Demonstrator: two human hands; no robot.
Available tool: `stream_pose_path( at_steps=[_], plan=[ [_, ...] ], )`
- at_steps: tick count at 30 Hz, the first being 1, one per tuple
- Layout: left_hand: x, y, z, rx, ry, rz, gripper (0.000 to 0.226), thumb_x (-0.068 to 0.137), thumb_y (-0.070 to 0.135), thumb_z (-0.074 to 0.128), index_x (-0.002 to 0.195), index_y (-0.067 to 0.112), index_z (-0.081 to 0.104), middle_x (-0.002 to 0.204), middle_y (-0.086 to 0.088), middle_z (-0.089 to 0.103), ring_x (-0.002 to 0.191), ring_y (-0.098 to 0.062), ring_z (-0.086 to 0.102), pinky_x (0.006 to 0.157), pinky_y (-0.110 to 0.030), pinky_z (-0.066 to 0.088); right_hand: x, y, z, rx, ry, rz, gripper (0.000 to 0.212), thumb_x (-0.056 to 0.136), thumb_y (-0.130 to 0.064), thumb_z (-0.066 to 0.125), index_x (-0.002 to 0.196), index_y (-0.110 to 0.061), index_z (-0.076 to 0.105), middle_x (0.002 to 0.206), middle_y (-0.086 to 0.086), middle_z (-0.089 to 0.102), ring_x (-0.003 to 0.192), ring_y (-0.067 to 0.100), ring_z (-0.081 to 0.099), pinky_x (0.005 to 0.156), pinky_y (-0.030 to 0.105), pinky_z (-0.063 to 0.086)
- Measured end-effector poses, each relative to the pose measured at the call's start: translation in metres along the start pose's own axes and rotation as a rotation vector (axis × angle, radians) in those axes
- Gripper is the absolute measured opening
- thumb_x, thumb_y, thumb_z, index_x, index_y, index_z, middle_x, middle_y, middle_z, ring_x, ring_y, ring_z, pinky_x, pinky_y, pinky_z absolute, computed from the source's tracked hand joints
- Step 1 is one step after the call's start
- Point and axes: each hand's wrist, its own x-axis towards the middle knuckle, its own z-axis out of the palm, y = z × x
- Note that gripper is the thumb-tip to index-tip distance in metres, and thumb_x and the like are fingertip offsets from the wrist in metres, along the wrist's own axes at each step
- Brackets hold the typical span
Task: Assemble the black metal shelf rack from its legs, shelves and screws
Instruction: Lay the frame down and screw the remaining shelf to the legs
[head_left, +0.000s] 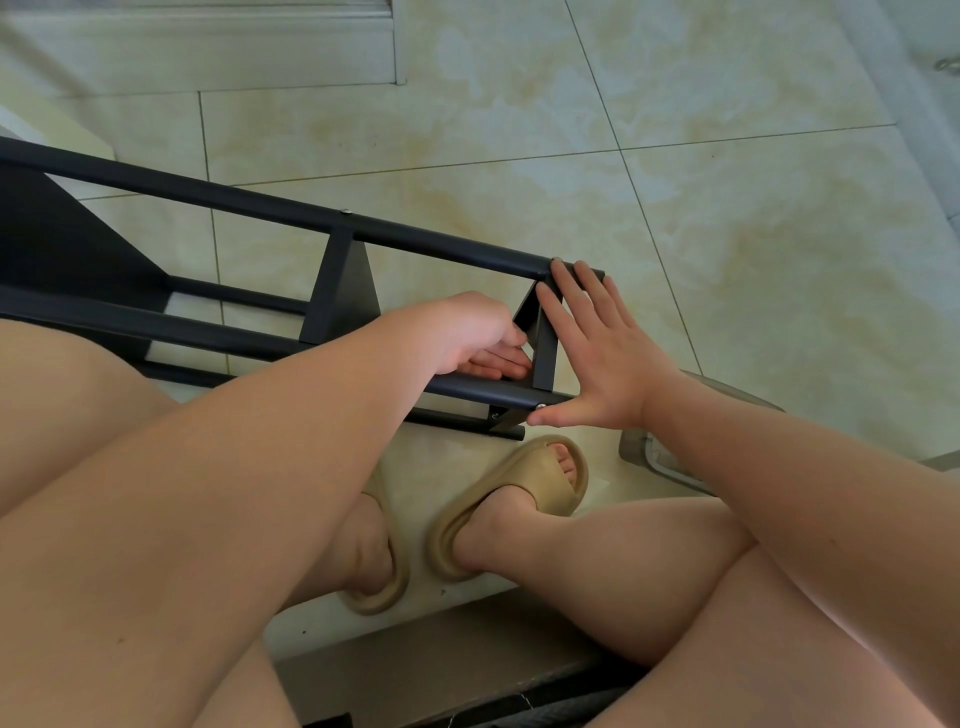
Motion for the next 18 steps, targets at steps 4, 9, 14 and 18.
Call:
stream_pose_path(
  at_steps=[4, 9, 14, 18],
  plan=[
    [0.0009, -0.0006, -0.0007, 0.004, -0.004, 0.01, 0.008, 0.102, 0.013, 0.053, 0.097, 0.012, 0.059, 0.07, 0.0, 0.076, 0.067, -0.011, 0.075, 0.054, -0.022, 0.057, 0.0004, -0.0001, 0.0004, 0.002, 0.004, -0.002, 0.136, 0.067, -0.101, 0.029, 0.161, -0.009, -0.002, 0.168, 0.017, -0.01, 0.155, 0.036, -0.011, 0.126, 0.053, -0.002],
    [0.002, -0.0009, -0.0027, 0.022, -0.031, 0.01, 0.009, 0.103, 0.013, 0.051, 0.098, 0.013, 0.059, 0.07, 0.0, 0.076, 0.066, -0.01, 0.074, 0.052, -0.021, 0.057, 0.0005, 0.0, 0.0004, 0.001, 0.005, -0.001, 0.135, 0.068, -0.101, 0.028, 0.161, -0.008, -0.001, 0.168, 0.016, -0.01, 0.155, 0.036, -0.012, 0.126, 0.053, -0.002],
    [0.0023, -0.0005, -0.0058, 0.1, -0.013, 0.009, 0.009, 0.102, 0.016, 0.053, 0.098, 0.014, 0.061, 0.078, 0.0, 0.077, 0.072, -0.012, 0.075, 0.06, -0.023, 0.059, 0.0007, 0.0008, 0.0007, -0.001, 0.003, 0.0, 0.136, 0.067, -0.102, 0.028, 0.161, -0.009, -0.002, 0.168, 0.016, -0.011, 0.154, 0.036, -0.013, 0.125, 0.053, -0.003],
    [-0.0014, 0.0011, -0.0065, 0.147, -0.011, 0.007, 0.01, 0.103, 0.016, 0.053, 0.097, 0.014, 0.061, 0.076, 0.0, 0.077, 0.071, -0.011, 0.075, 0.059, -0.021, 0.057, 0.0009, 0.0006, 0.001, -0.002, 0.004, -0.002, 0.136, 0.067, -0.102, 0.027, 0.161, -0.009, -0.002, 0.168, 0.016, -0.011, 0.155, 0.036, -0.012, 0.125, 0.054, -0.002]
  ],
)
